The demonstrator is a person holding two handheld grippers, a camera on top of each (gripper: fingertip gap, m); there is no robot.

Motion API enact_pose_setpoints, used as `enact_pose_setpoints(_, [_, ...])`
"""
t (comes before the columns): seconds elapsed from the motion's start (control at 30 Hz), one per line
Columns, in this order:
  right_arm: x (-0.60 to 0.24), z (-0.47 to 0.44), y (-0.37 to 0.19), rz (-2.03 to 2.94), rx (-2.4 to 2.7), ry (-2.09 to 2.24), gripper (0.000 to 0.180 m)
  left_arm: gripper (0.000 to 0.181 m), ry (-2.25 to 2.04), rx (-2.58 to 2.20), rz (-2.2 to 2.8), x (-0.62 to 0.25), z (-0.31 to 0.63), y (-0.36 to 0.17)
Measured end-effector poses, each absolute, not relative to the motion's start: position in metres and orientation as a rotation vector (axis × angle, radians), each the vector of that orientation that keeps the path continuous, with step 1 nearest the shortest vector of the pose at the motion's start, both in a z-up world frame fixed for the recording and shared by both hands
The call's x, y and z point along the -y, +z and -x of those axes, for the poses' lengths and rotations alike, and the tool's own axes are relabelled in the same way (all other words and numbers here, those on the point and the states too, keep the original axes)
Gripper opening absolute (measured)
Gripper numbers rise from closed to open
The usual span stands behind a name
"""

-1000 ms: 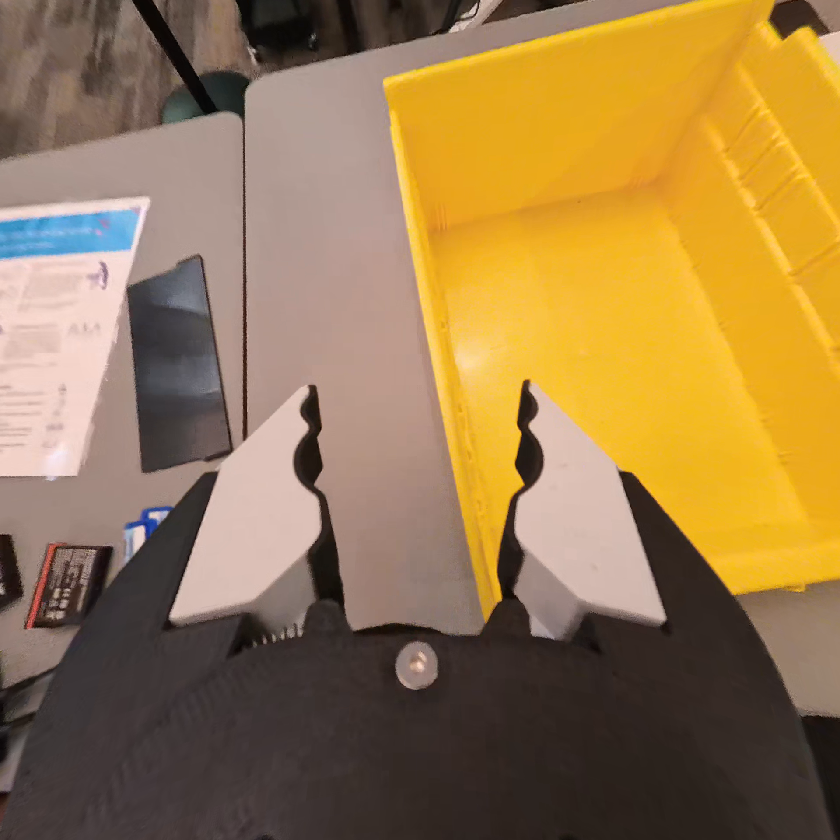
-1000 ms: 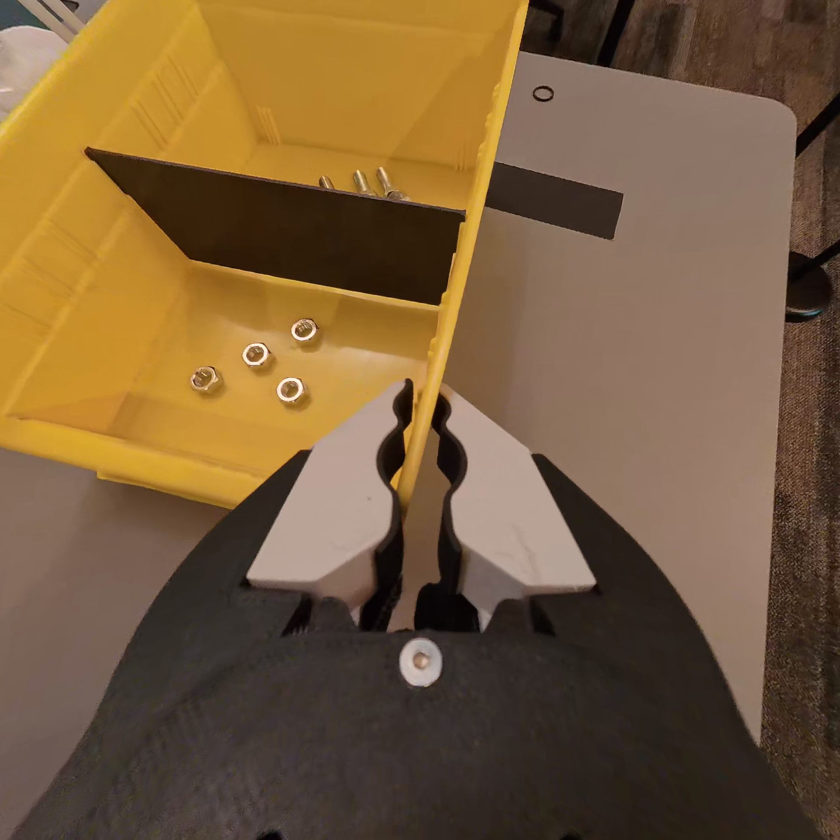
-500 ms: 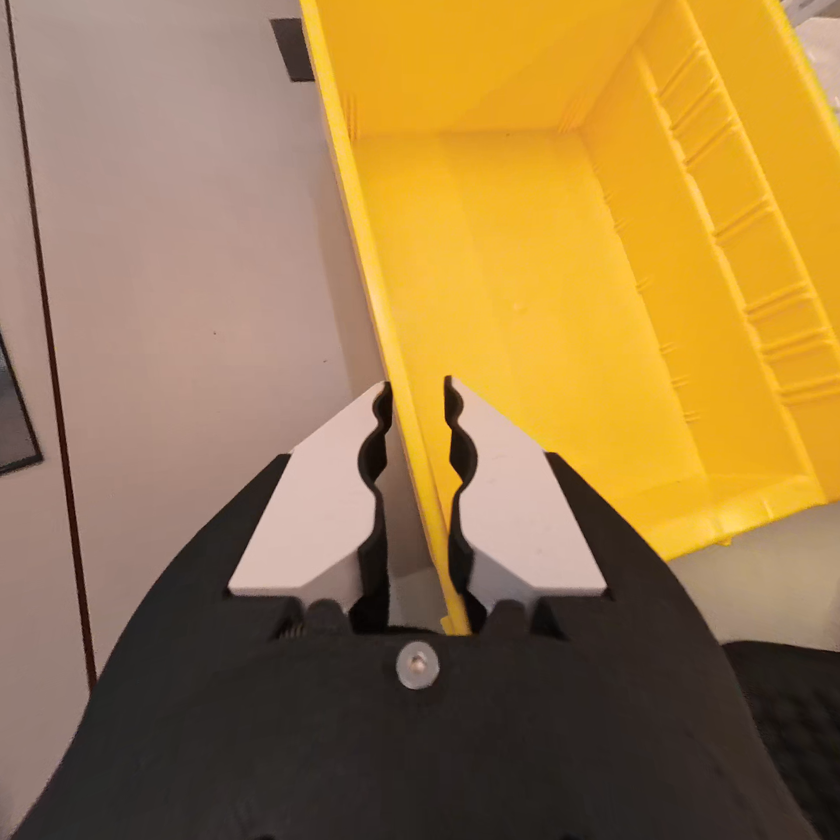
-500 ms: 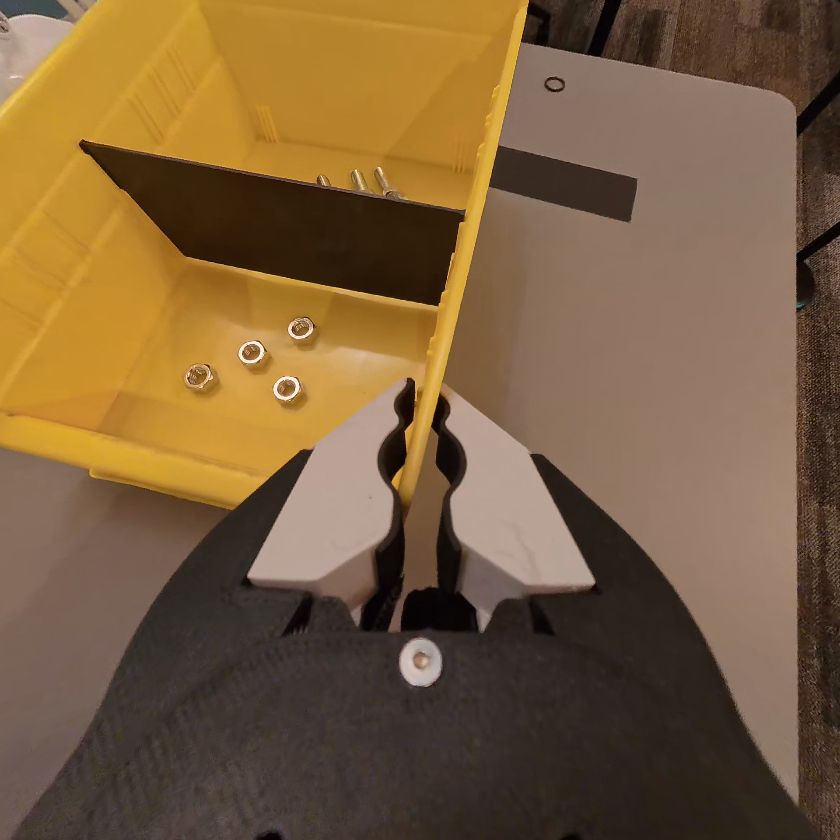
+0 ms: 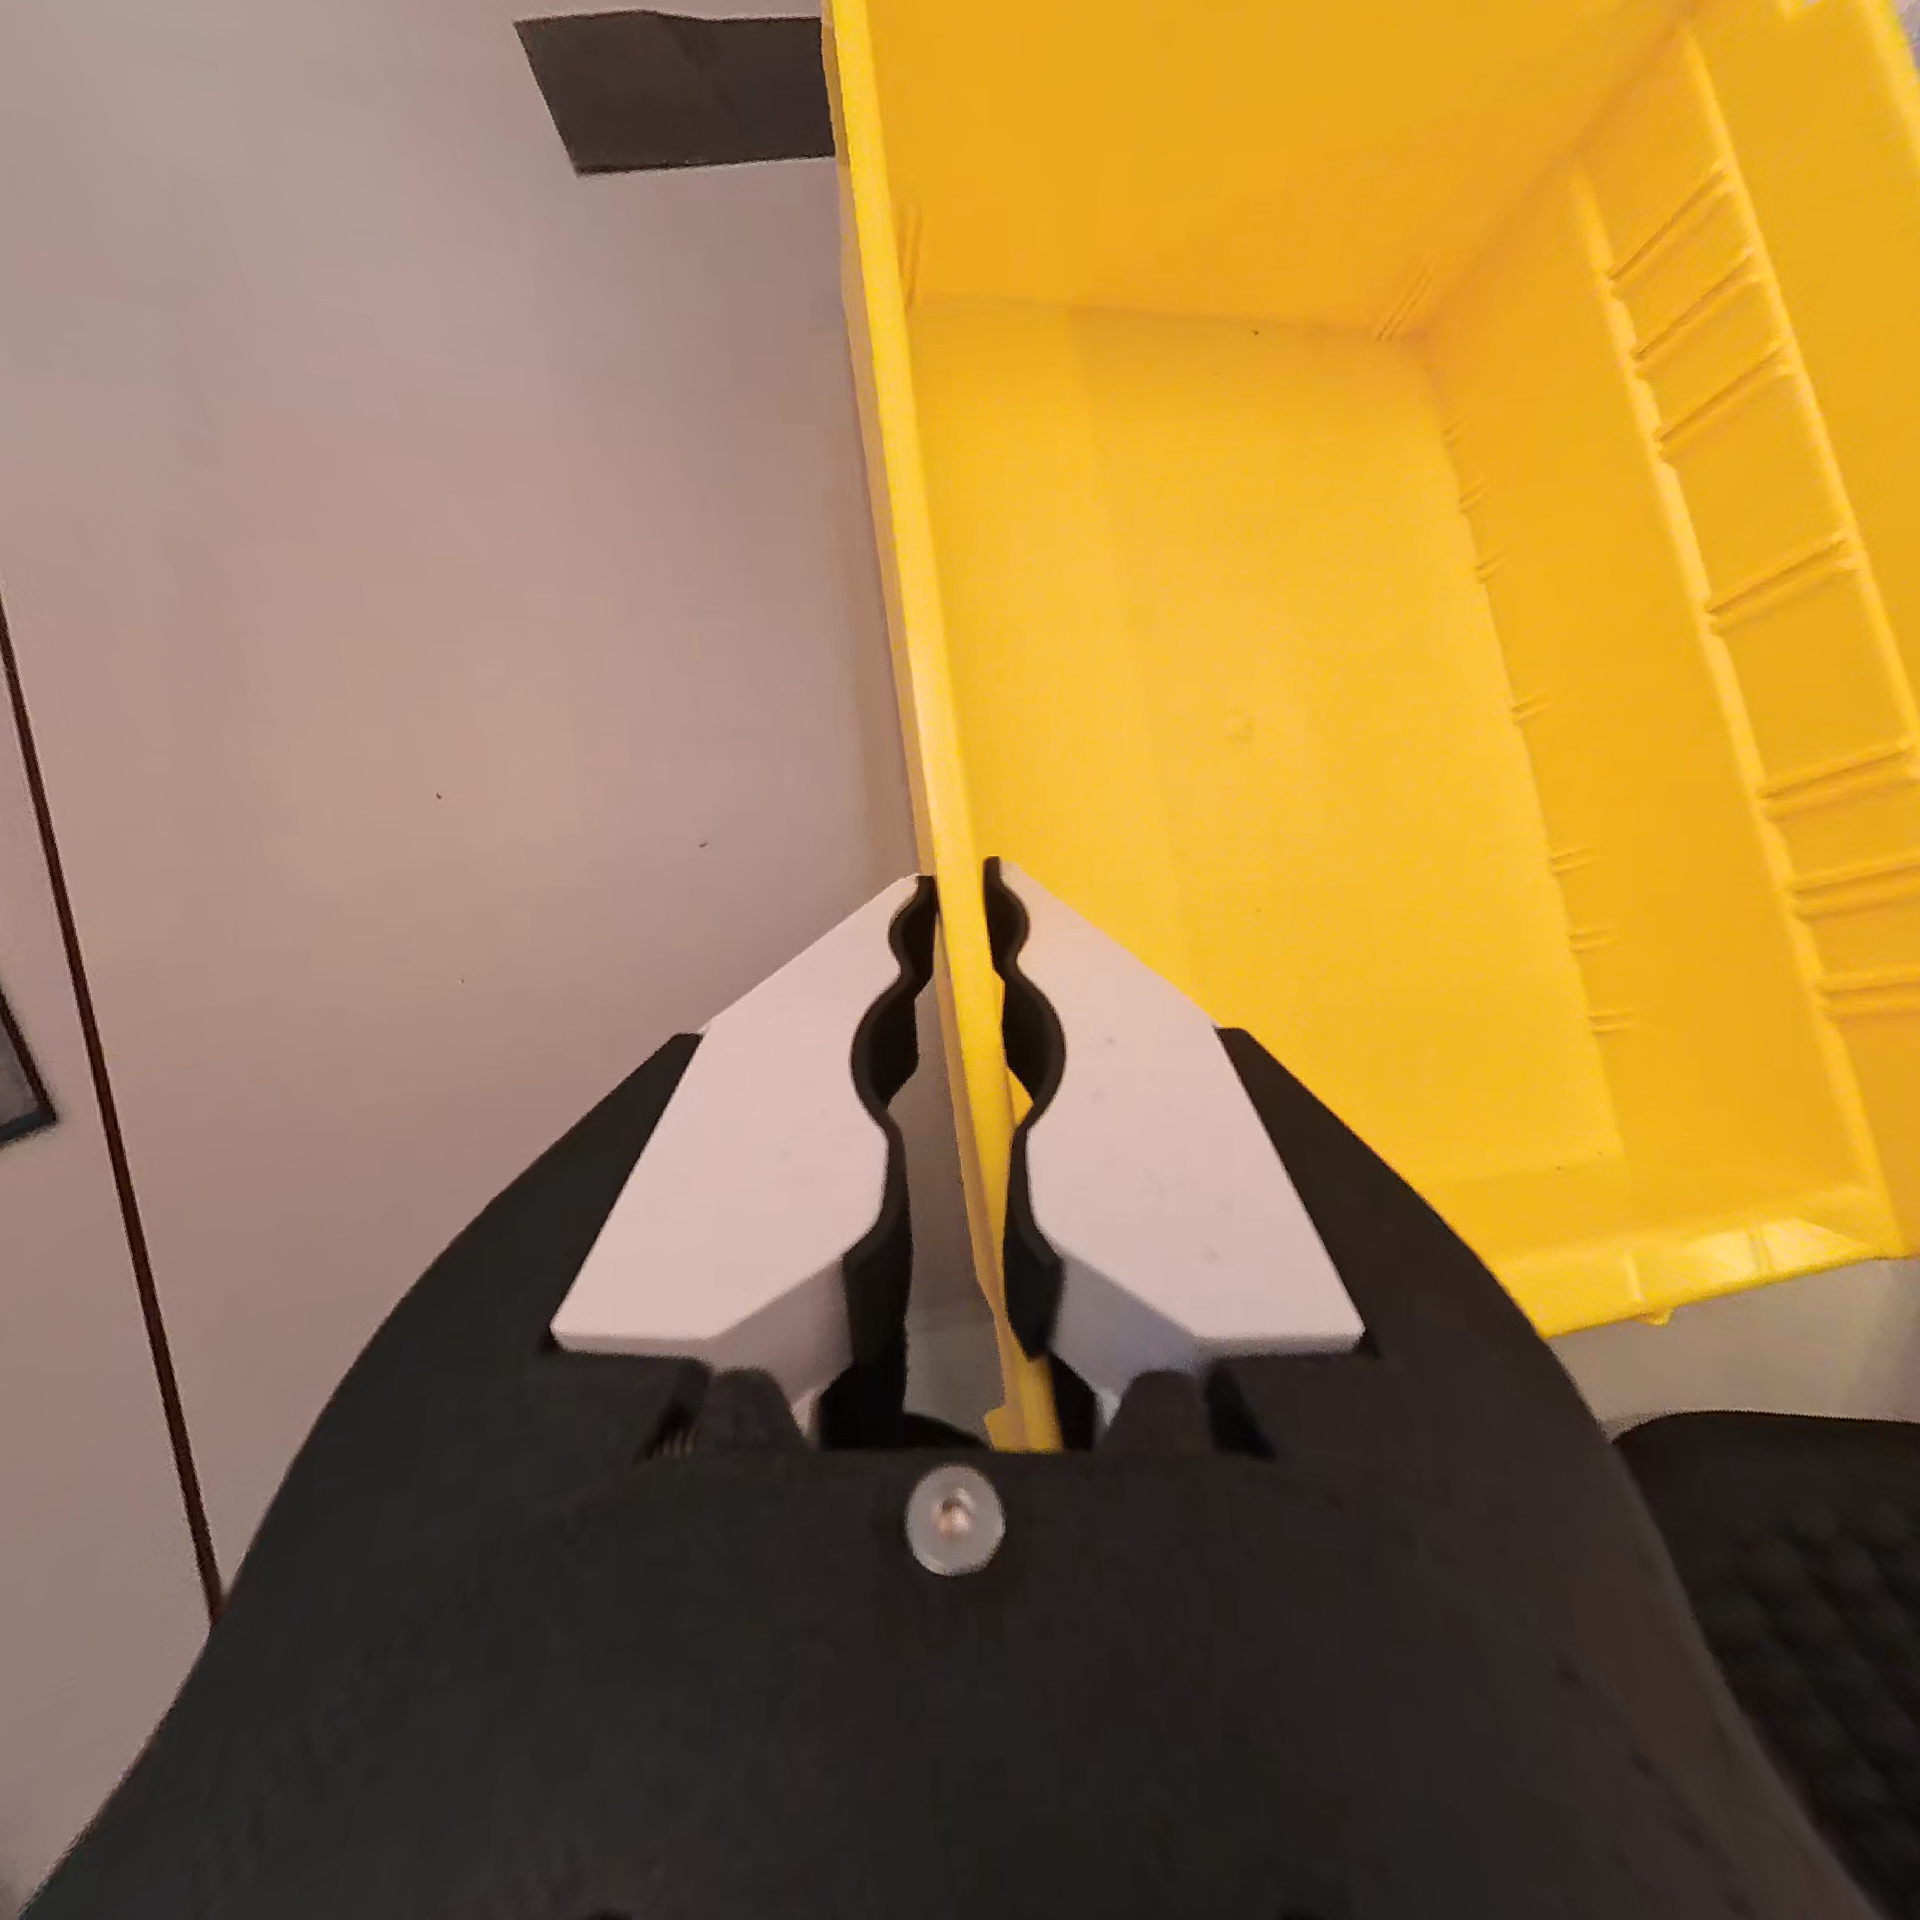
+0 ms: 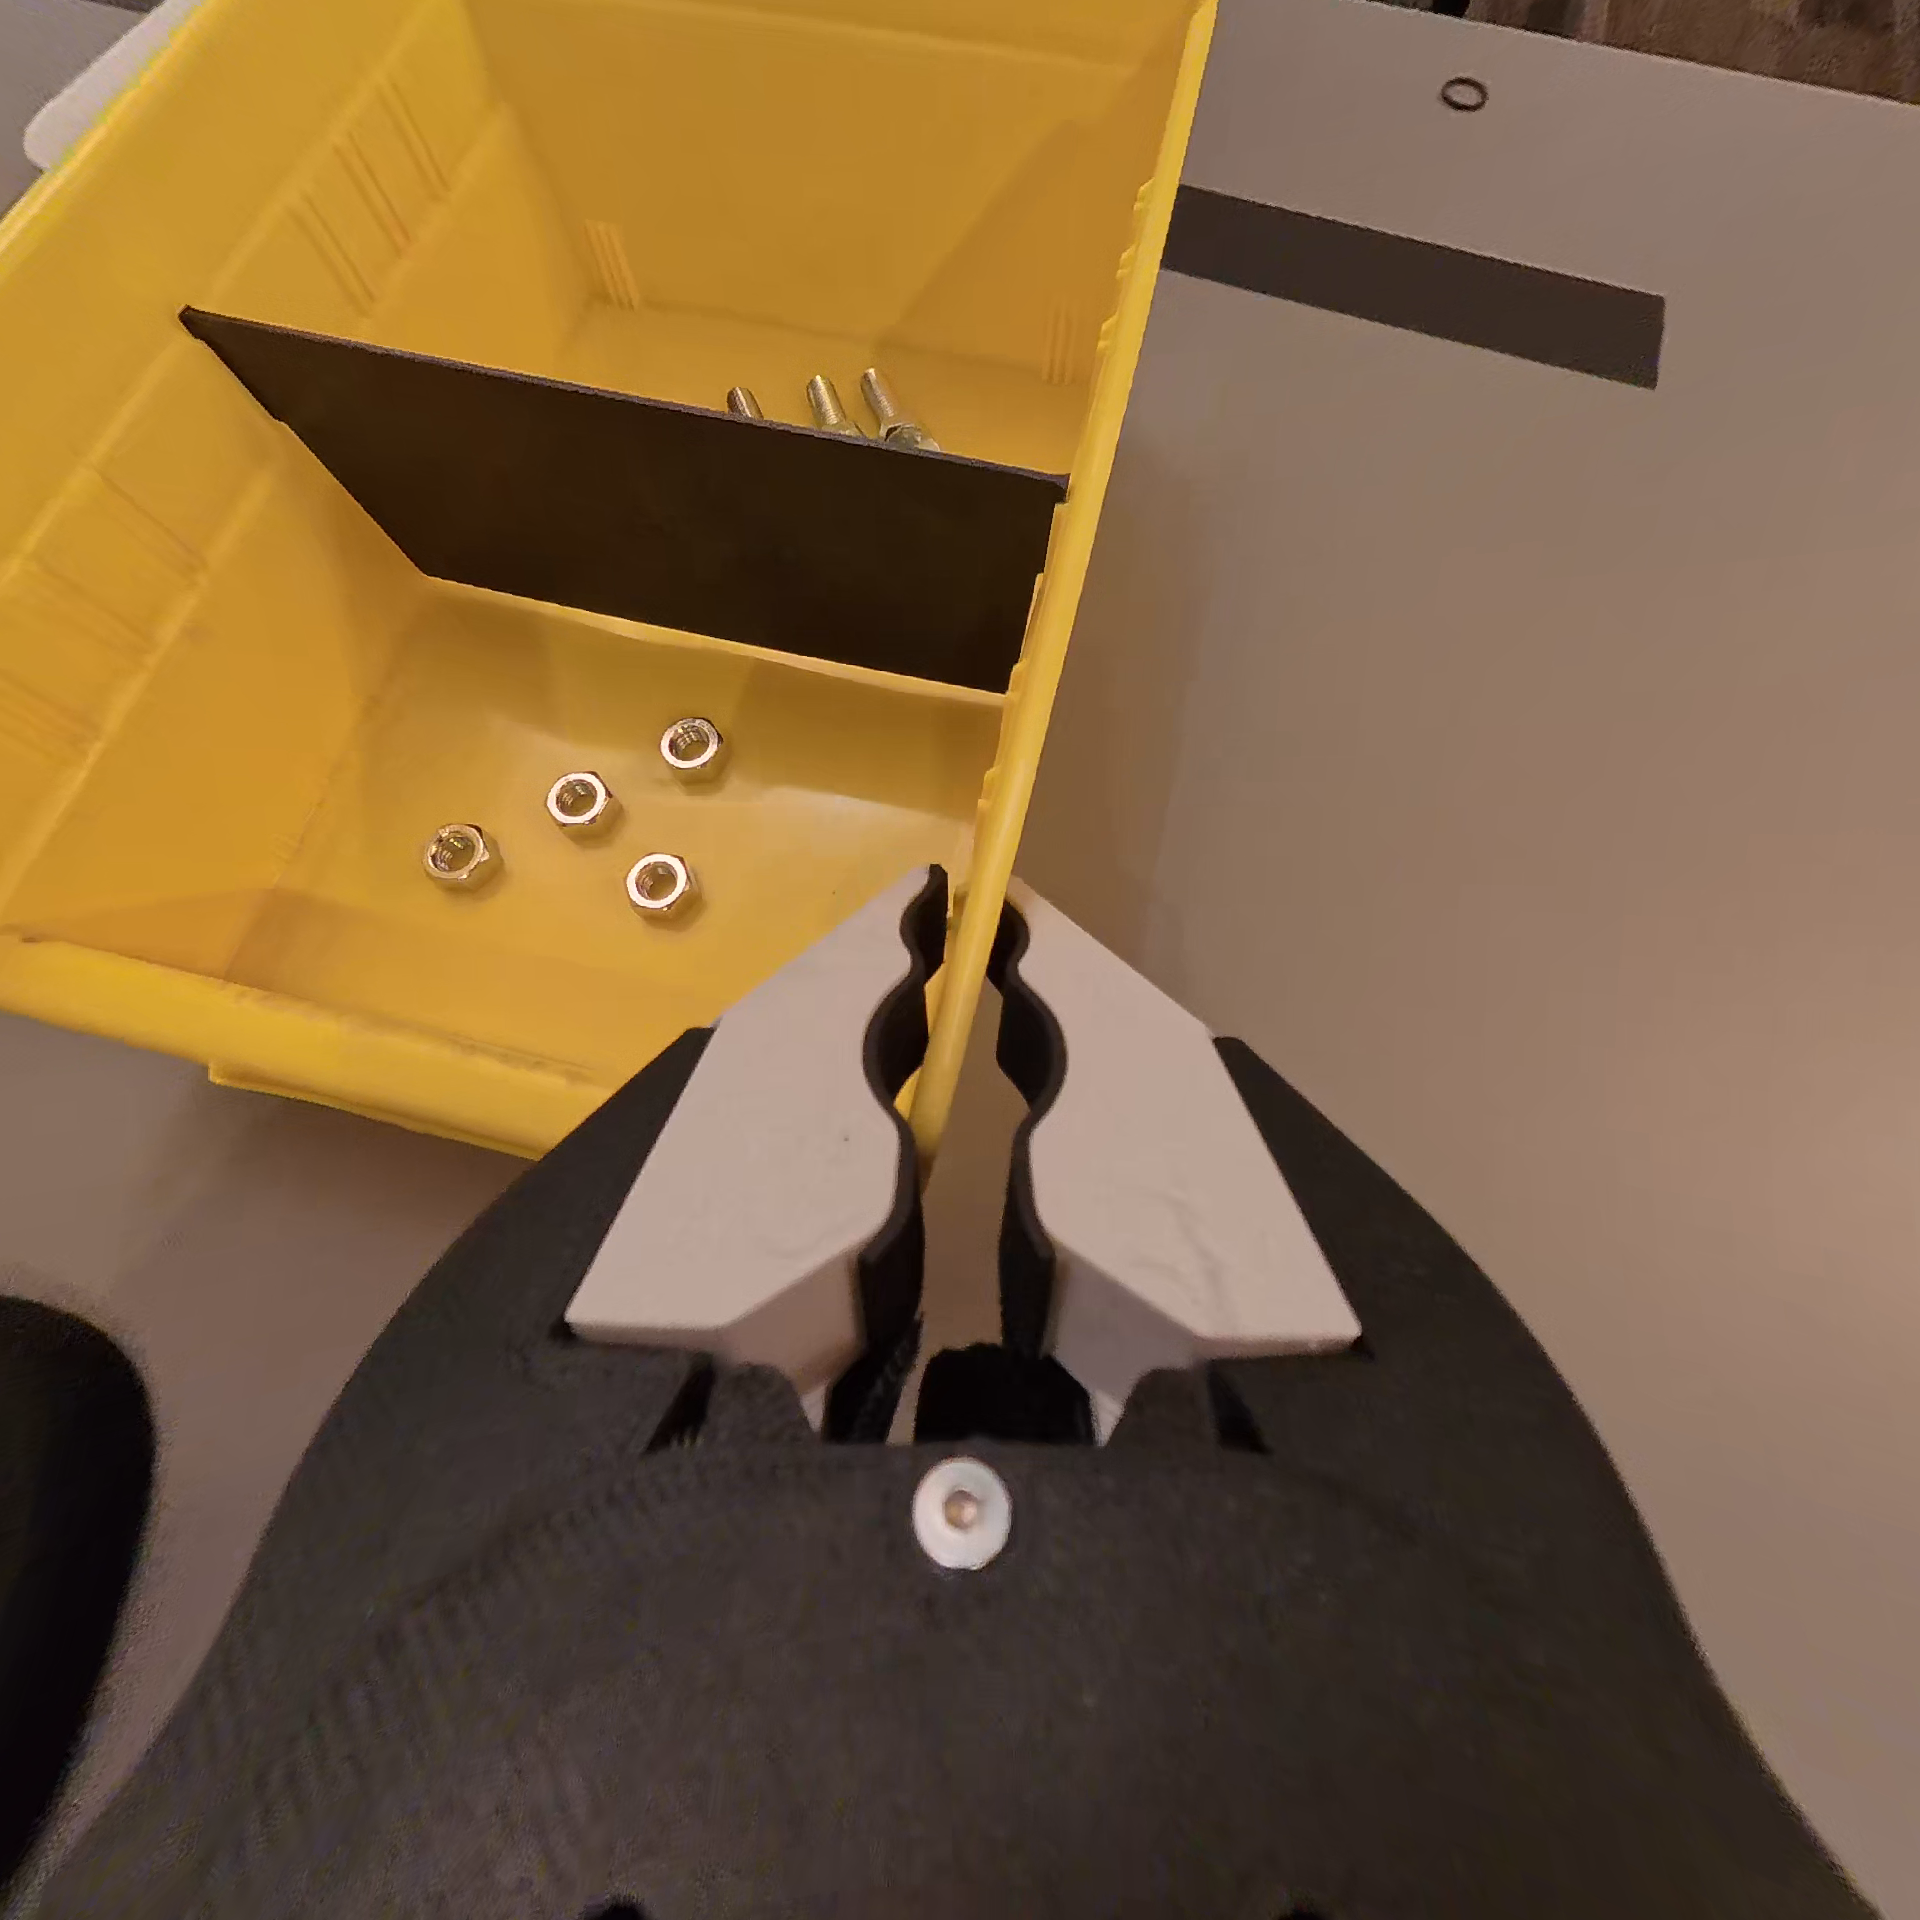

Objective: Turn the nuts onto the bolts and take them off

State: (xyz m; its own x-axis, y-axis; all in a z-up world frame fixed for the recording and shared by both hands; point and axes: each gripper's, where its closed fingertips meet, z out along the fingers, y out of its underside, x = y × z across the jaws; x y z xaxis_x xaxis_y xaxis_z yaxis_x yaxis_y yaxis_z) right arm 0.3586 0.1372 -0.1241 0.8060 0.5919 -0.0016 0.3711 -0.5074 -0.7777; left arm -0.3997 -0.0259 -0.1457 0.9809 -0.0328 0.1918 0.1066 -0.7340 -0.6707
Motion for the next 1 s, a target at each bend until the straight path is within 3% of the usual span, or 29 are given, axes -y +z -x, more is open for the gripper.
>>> enact_pose_setpoints(0.43, [-0.07,-0.266,-0.124,2.11,0.817,0.431,0.021,0.004,-0.196,0.021,2.329,0.027,0.403,-0.14])
enact_pose_setpoints(0.57, [-0.051,-0.235,-0.106,2.037,0.899,0.566,0.054,0.004,-0.188,0.008,2.307,0.028,0.402,-0.135])
enact_pose_setpoints(0.7, [-0.069,-0.231,-0.067,1.946,0.791,0.696,0.078,0.004,-0.183,-0.001,2.271,0.027,0.403,-0.126])
enact_pose_setpoints(0.8, [-0.088,-0.224,-0.077,2.016,0.819,0.711,0.092,0.004,-0.171,-0.013,2.247,0.027,0.401,-0.117])
enact_pose_setpoints(1.0, [-0.107,-0.189,-0.1,2.056,0.827,0.821,0.088,0.004,-0.158,-0.014,2.167,0.03,0.402,-0.091])
